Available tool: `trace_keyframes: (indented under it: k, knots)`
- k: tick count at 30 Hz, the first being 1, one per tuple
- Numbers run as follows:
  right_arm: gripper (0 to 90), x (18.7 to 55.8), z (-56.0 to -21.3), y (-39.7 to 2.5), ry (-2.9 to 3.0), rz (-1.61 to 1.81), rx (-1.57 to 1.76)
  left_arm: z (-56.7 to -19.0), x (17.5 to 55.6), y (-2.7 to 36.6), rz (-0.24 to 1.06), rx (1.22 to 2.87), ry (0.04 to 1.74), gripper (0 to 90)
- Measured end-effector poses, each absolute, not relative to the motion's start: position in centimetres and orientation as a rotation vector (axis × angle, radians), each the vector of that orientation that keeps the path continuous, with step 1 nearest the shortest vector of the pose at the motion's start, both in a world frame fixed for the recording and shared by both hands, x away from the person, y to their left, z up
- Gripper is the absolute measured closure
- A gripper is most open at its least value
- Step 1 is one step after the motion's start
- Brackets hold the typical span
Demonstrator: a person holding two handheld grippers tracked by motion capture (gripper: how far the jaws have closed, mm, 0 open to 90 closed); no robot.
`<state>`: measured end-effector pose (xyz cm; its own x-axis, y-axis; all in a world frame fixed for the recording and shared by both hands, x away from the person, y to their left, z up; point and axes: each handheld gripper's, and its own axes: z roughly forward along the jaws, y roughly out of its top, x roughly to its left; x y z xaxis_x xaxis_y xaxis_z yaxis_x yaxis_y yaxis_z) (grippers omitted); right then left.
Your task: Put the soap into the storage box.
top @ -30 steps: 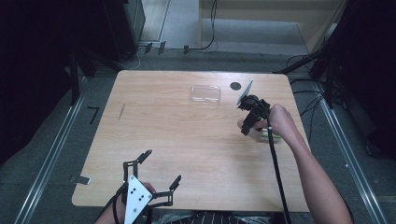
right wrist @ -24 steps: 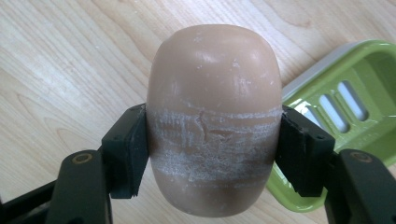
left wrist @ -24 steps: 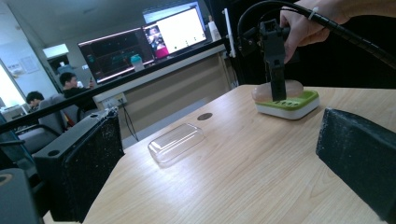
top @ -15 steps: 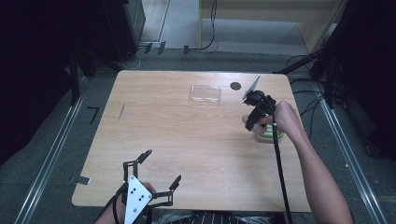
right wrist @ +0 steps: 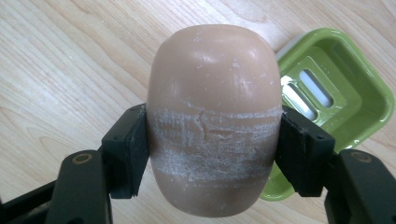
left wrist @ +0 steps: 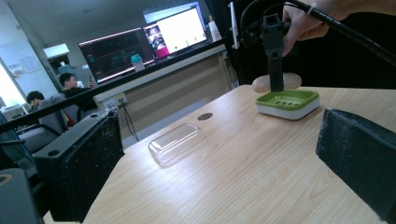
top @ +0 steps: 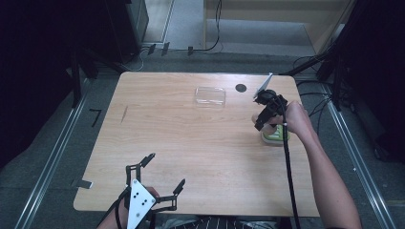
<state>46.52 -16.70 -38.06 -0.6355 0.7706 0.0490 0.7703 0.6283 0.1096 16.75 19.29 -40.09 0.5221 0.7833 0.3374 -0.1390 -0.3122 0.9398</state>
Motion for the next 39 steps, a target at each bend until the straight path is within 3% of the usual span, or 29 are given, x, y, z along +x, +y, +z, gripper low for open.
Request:
trace_keyframes:
  k: [39]
  knots:
    - [34.0,49.0,-39.6,-20.6,2.730,0.216,1.569,-40.1,16.8,19.3,1.020,1.637,0.555,1.1]
